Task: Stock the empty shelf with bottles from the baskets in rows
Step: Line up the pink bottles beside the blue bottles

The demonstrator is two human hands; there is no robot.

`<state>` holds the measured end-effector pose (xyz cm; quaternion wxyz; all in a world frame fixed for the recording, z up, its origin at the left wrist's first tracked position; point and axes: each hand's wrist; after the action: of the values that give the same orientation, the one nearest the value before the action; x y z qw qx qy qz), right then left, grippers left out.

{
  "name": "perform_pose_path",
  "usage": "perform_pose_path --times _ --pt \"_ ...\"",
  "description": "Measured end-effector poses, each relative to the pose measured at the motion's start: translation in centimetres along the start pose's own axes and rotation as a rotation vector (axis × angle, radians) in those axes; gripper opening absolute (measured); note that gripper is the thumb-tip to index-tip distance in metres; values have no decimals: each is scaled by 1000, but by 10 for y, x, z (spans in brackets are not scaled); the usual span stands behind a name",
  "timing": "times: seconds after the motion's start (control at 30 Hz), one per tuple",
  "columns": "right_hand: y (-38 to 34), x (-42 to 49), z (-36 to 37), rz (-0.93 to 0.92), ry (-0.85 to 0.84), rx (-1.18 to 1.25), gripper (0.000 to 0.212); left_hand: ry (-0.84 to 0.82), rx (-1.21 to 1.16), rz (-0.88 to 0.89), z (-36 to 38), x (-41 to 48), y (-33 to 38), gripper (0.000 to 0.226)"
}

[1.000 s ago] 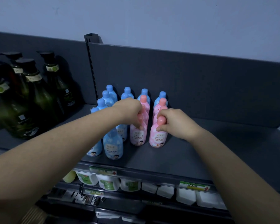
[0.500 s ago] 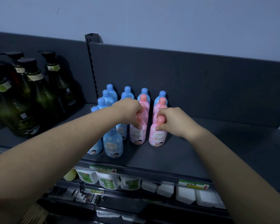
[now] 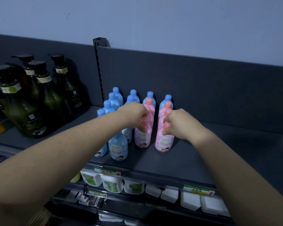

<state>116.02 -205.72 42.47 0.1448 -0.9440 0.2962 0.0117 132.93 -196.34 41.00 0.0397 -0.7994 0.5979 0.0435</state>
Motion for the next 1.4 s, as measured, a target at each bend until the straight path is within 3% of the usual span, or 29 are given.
perform_pose_path --times 0.3,0.67,0.77,0.87,1.07,1.4 --pt "-7 4 1 11 3 20 26 29 -28 -16 1 0 -3 38" --pt "-1 2 9 -8 13 83 29 35 -25 -7 4 -3 -3 38" --pt "-1 -1 8 -34 22 93 13 22 -25 -17 3 -3 -3 38" --pt "2 -5 7 -61 24 113 35 20 -7 -31 3 -6 -2 36" --pt "6 -9 3 -73 47 123 42 45 -26 -56 0 -12 -4 39" --pt "-4 -1 -16 -166 84 72 90 193 5 -174 -16 -37 -8 75"
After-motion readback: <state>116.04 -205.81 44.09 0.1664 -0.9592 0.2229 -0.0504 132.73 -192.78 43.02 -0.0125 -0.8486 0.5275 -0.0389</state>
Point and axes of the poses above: each hand's wrist, its own x-axis towards the middle knuckle, its own z-axis out of the palm, y = z × x, and after that the axes turned 7 degrees about x, right-handed
